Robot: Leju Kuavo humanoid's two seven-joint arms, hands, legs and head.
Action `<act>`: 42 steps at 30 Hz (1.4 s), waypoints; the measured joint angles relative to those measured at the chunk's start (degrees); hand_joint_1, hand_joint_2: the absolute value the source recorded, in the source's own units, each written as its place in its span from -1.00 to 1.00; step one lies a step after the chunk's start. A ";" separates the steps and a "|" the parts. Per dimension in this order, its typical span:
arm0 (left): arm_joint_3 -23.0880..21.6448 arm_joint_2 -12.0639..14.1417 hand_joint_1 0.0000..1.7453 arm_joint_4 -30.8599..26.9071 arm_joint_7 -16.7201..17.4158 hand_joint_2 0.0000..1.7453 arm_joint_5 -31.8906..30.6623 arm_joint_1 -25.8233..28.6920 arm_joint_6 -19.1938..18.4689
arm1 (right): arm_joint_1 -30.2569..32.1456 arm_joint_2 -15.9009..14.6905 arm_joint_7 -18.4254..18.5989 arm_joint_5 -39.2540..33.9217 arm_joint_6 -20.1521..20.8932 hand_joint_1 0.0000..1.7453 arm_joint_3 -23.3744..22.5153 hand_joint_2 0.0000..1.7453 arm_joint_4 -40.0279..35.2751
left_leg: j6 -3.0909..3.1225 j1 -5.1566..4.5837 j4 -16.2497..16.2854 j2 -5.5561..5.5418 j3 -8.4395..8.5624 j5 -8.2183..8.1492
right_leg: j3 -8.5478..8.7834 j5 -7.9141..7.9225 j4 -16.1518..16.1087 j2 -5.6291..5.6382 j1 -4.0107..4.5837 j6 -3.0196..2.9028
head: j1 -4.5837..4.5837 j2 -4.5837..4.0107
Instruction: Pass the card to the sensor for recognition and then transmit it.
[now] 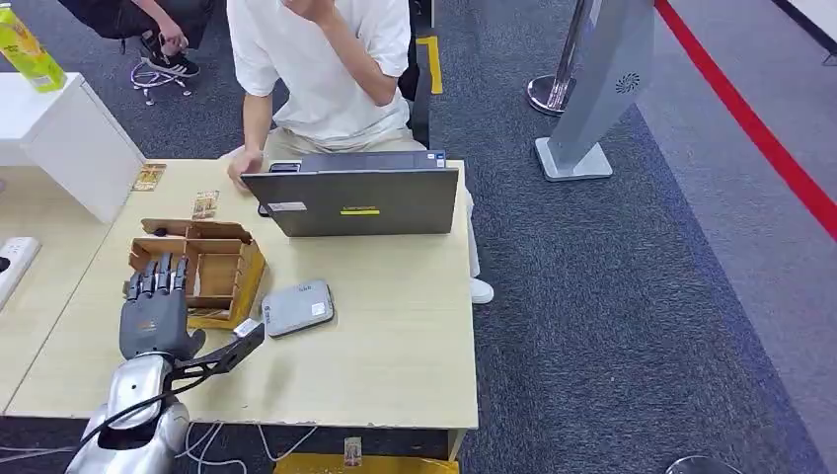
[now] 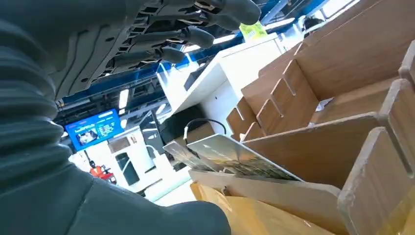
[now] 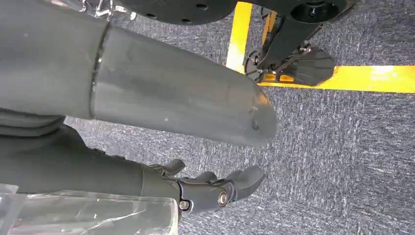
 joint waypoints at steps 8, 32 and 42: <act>0.04 -0.24 1.00 0.00 -2.51 1.00 0.00 0.00 -0.39 | 0.00 0.00 0.02 0.07 0.00 -1.00 0.00 -1.00 -0.02 | 0.00 0.00 0.00 0.00 0.00 0.00 | 0.00 0.00 0.00 0.00 0.00 0.00 | 0.00 0.00; 2.23 -2.34 1.00 0.02 -6.05 1.00 0.00 -0.45 -0.87 | 0.00 0.00 0.00 0.74 0.00 -1.00 0.00 -1.00 -0.06 | 0.00 0.00 0.00 0.00 0.00 0.00 | 0.00 0.00 0.00 0.00 0.00 0.00 | -0.02 0.00; 2.21 -3.32 1.00 -4.49 -8.32 1.00 0.00 -0.34 0.20 | 0.00 0.00 -0.15 0.72 -0.02 -1.00 -0.02 -1.00 -0.06 | -0.02 0.00 0.01 -0.01 0.00 0.01 | 0.00 0.00 0.00 0.00 0.00 0.00 | -0.02 0.00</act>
